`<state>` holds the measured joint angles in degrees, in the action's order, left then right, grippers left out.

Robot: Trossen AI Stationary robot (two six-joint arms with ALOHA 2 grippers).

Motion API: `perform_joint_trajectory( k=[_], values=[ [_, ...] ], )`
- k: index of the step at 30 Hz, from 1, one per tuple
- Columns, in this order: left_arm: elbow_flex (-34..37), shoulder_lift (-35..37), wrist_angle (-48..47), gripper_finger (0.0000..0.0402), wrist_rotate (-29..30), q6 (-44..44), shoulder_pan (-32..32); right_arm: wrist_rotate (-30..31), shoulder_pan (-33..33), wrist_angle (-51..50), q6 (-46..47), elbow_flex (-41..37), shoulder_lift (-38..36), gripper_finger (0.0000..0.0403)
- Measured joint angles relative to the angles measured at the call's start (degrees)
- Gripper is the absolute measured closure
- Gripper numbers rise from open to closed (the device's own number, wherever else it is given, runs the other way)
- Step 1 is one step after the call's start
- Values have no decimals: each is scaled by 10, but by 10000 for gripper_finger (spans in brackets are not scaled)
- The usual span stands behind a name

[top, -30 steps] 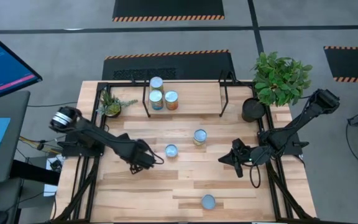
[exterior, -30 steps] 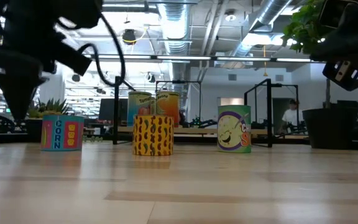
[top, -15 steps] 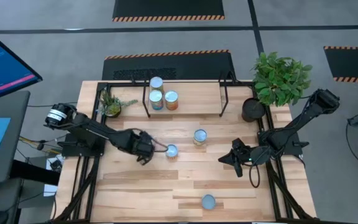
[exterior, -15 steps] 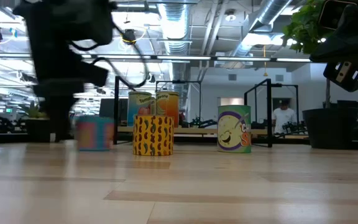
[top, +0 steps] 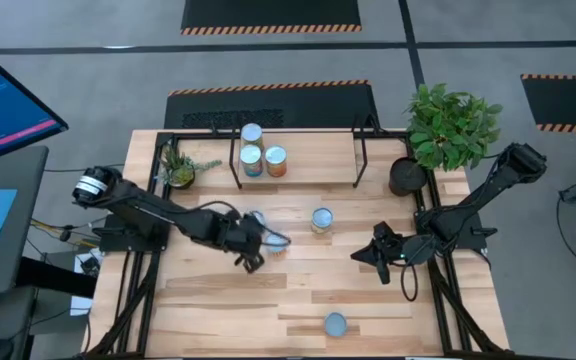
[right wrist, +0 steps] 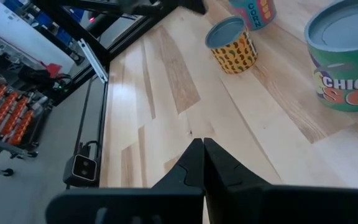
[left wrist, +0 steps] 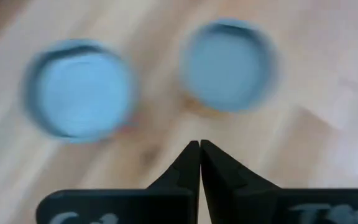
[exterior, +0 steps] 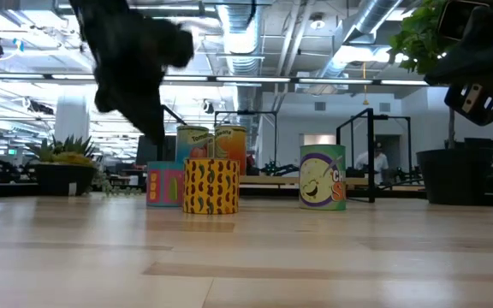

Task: Pick and place cans onto a shelf
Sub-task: Move the canned corn on the middle of the table, then put the canned chicken soup on the shelf

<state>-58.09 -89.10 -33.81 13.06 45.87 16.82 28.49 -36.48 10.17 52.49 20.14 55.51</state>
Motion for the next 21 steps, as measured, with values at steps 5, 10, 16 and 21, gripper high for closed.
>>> perform_joint_trajectory(
  k=[5,10,16,21],
  values=[
    [-22,0,-2,401,-19,-28,57,13,-34,26,-57,19,11,390],
    [-22,0,-59,401,19,51,92,169,-66,-79,-137,141,89,397],
    [-22,0,-92,401,33,83,111,240,-20,-301,-171,311,236,392],
    [-22,0,-92,401,38,83,113,170,75,-526,-79,420,341,391]
  ],
)
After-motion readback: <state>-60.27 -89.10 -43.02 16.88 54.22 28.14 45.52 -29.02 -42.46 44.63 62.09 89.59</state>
